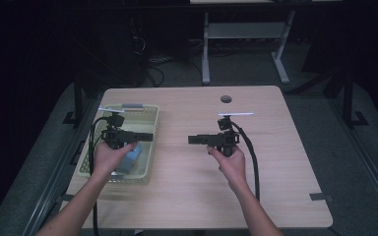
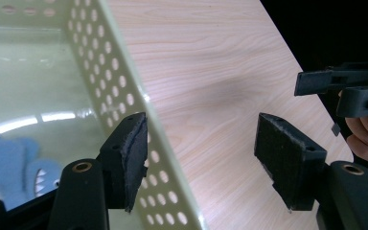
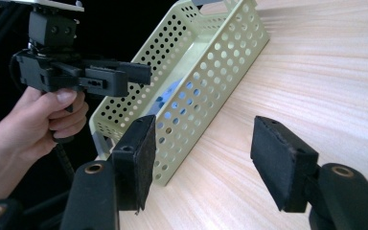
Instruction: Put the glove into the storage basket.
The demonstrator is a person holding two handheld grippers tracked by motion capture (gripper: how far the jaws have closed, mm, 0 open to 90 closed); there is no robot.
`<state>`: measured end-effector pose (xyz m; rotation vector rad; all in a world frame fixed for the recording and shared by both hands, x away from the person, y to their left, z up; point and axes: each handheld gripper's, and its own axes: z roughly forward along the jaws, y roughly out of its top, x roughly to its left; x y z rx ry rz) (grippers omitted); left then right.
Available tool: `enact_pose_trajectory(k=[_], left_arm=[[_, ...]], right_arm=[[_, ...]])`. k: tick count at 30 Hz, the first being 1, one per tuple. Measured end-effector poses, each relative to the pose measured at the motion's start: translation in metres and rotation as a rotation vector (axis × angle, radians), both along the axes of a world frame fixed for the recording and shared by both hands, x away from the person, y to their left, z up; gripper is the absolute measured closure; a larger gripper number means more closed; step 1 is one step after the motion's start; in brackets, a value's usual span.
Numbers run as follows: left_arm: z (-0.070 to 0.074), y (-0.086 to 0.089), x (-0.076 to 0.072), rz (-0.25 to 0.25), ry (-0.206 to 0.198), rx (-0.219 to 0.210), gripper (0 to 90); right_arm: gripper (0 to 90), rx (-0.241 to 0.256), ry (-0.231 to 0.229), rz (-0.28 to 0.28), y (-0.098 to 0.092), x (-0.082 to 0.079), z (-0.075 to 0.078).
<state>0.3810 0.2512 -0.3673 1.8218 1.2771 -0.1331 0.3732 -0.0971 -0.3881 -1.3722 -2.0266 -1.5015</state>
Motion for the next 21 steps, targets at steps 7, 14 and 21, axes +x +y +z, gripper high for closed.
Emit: enact_pose_trajectory(k=[7, 14, 21], left_arm=[[0.0, -0.012, -0.001, -0.011, -0.002, 0.008, 34.8], [0.003, -0.026, -0.003, -0.036, -0.014, 0.008, 34.0], [0.004, -0.042, -0.005, -0.059, -0.029, 0.009, 33.5]], right_arm=[[36.9, 0.018, 0.005, -0.014, -0.015, -0.005, -0.001], [35.1, 0.028, 0.003, -0.034, -0.031, -0.011, -0.002], [34.1, 0.035, 0.002, -0.049, -0.045, -0.015, -0.002]])
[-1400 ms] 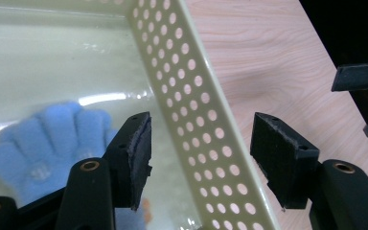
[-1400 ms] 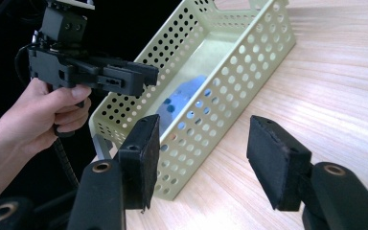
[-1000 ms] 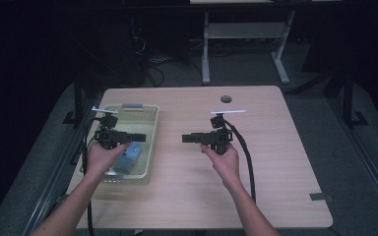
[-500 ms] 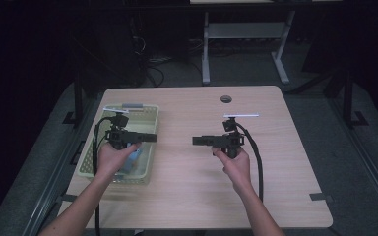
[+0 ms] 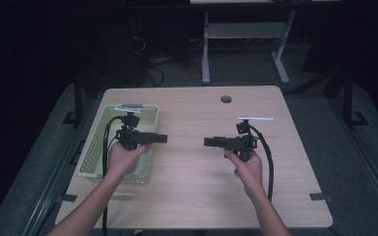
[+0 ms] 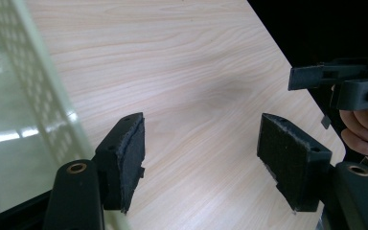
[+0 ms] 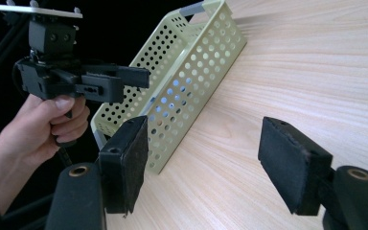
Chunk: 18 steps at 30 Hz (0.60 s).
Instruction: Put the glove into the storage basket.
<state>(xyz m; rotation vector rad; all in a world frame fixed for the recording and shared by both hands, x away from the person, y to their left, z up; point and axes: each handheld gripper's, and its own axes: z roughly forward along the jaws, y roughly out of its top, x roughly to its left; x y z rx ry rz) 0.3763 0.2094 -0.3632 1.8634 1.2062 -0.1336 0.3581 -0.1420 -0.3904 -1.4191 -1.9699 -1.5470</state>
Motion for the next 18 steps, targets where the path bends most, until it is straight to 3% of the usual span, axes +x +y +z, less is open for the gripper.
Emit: enact_pose_trajectory(k=[8, 18], left_arm=[[-0.001, -0.014, -0.001, -0.026, -0.005, 0.003, 32.5], [-0.002, -0.03, -0.003, -0.047, 0.0, -0.024, 29.7]], right_arm=[[32.5, 0.011, 0.002, -0.03, -0.017, -0.004, -0.001], [31.5, 0.002, -0.002, -0.072, -0.042, -0.012, 0.0]])
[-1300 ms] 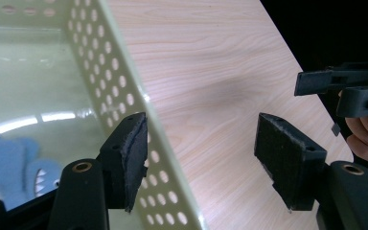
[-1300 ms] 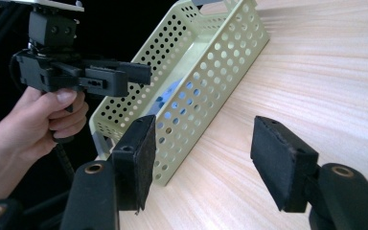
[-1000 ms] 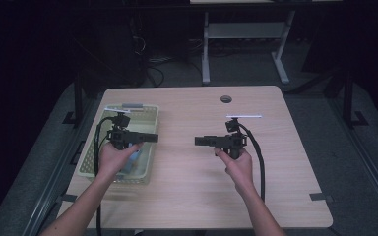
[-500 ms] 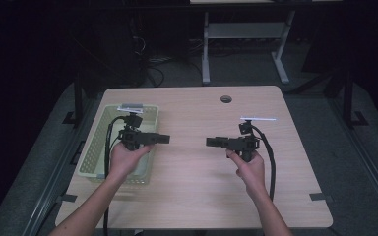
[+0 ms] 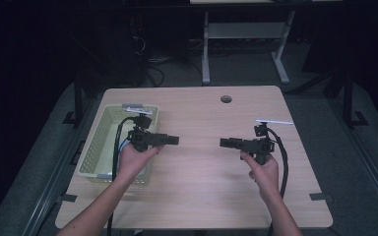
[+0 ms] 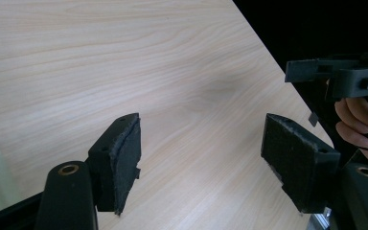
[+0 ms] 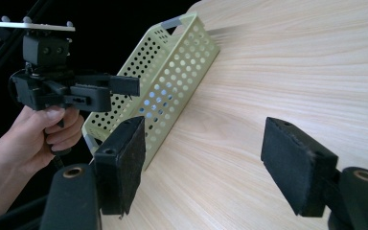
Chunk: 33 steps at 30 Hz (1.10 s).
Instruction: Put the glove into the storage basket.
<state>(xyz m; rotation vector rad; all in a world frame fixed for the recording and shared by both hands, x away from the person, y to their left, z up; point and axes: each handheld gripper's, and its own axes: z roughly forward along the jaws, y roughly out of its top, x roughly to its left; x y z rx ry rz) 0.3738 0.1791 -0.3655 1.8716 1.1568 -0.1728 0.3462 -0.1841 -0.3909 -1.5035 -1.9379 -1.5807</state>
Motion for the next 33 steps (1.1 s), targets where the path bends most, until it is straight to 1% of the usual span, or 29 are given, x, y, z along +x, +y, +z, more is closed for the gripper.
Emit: enact_pose_trajectory(k=[1, 4, 5, 6, 8, 13, 18, 19, 22, 25, 28, 30, 33], left_arm=[[0.0, -0.002, 0.0, -0.009, -0.001, 0.003, 29.6], [-0.001, -0.009, -0.001, -0.013, -0.005, 0.006, 29.3], [-0.001, -0.012, -0.002, -0.024, -0.006, 0.011, 29.2], [-0.001, -0.012, -0.002, -0.024, -0.006, 0.011, 28.8], [-0.002, -0.016, -0.002, -0.032, -0.009, 0.015, 28.6], [-0.005, -0.026, -0.004, -0.054, -0.007, 0.009, 26.8], [-0.007, -0.033, -0.007, -0.075, -0.013, 0.014, 26.1], [-0.008, -0.035, -0.008, -0.074, -0.011, 0.009, 26.0], [-0.011, -0.04, -0.01, -0.091, -0.014, 0.017, 25.8], [-0.013, -0.045, -0.012, -0.097, -0.014, 0.014, 25.4], [-0.014, -0.048, -0.014, -0.108, -0.021, 0.011, 25.1], [-0.016, -0.052, -0.015, -0.107, -0.016, 0.005, 24.9], [-0.02, -0.056, -0.018, -0.12, -0.013, 0.01, 24.8]], right_arm=[[31.5, 0.001, -0.003, -0.004, -0.002, -0.001, 0.0], [30.9, -0.002, -0.001, -0.014, -0.009, -0.002, -0.002], [30.1, -0.006, 0.001, -0.017, -0.011, -0.002, -0.002], [30.1, -0.006, 0.001, -0.017, -0.011, -0.002, -0.002], [30.2, 0.002, 0.001, -0.032, -0.017, -0.005, -0.004], [30.0, 0.005, 0.006, -0.051, -0.027, -0.008, -0.007], [28.9, -0.003, 0.009, -0.07, -0.038, -0.011, -0.011], [28.7, -0.009, 0.01, -0.076, -0.04, -0.012, -0.012], [28.6, -0.003, 0.009, -0.088, -0.047, -0.014, -0.014], [28.5, 0.008, 0.02, -0.098, -0.053, -0.017, -0.018], [27.9, 0.008, 0.032, -0.104, -0.057, -0.019, -0.022], [27.9, 0.007, 0.037, -0.108, -0.06, -0.02, -0.025], [27.4, 0.016, 0.043, -0.118, -0.065, -0.021, -0.028]])
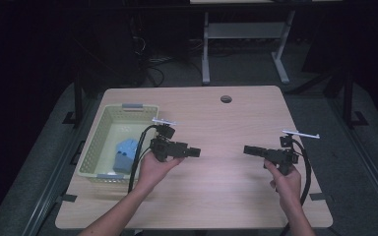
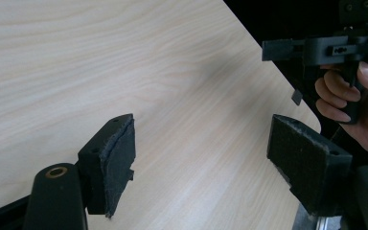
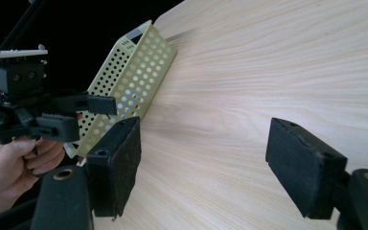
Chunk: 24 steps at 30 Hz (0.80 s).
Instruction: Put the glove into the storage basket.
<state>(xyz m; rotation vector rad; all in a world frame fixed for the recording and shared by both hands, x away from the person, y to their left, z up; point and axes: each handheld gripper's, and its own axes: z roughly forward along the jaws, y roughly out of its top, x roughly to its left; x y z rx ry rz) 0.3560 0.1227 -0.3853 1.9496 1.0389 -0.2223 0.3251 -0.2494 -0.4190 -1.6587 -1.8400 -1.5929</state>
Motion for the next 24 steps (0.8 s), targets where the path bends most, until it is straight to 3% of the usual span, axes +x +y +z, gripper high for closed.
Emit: enact_pose_trajectory(k=[10, 24], left_arm=[[-0.007, -0.01, -0.007, -0.021, -0.005, -0.003, 24.8], [-0.02, -0.021, -0.016, -0.042, -0.005, -0.005, 24.7]], right_arm=[[27.0, -0.014, 0.013, -0.023, -0.016, -0.007, -0.011], [26.7, 0.011, 0.045, -0.053, -0.038, -0.022, -0.031]])
